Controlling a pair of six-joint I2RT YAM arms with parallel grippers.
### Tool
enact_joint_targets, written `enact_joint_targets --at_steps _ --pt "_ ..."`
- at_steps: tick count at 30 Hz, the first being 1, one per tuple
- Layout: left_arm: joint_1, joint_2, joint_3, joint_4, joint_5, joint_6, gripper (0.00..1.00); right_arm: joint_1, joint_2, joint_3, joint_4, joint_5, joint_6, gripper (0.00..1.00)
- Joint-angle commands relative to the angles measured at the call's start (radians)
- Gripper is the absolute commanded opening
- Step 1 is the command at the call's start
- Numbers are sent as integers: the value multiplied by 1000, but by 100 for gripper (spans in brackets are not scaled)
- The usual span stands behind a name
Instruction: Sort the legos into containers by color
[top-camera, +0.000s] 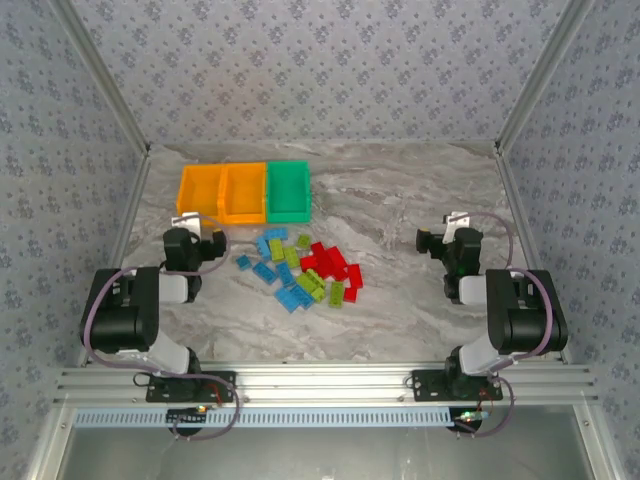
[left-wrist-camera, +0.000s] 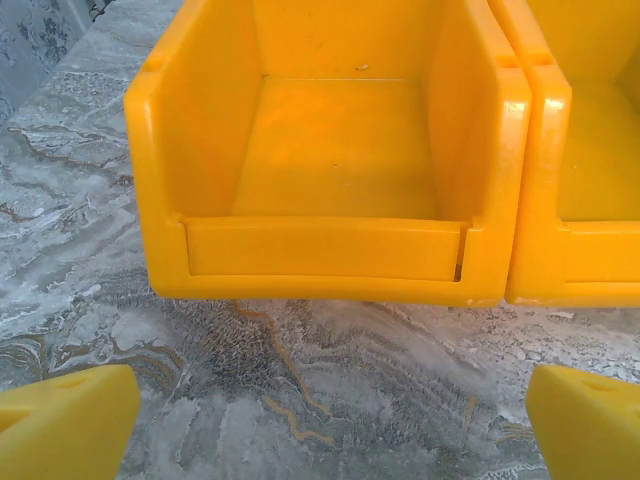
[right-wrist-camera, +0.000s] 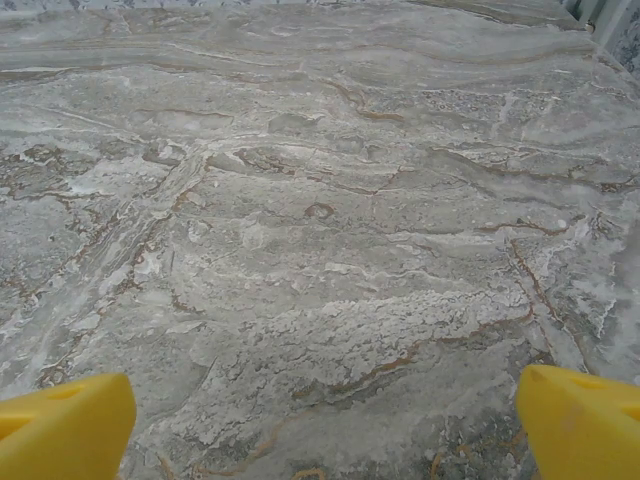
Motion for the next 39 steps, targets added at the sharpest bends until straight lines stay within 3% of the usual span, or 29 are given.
enact_joint_targets --at_steps 1,17,19,21,23,25,29,33,37,39 --pt "-4 -12 21 24 -3 -9 99 -7 1 17 11 -8 -14 100" --pt "-3 -12 22 24 -3 -9 99 -10 0 15 15 -14 -11 100" --pt "-4 -12 21 25 -2 -9 99 -4 -53 14 -17 35 1 100" --pt "-4 -12 21 25 -3 -6 99 23 -192 31 -173 134 16 100" --pt "-21 -41 28 -10 -18 8 99 44 -360 96 -449 231 134 100" --pt "-59 -95 24 -46 -75 33 99 47 -501 144 -704 249 307 98" --pt "-138 -301 85 -355 -219 -24 99 60 -706 189 -1018 67 453 96" --pt "-186 -462 198 -733 -265 -296 99 117 -760 250 -1197 -158 486 96" --pt "-281 -490 321 -1021 -172 -507 97 300 -686 313 -1291 -330 448 95" --pt "-360 -479 370 -1145 -171 -563 94 440 -630 350 -1336 -321 426 96"
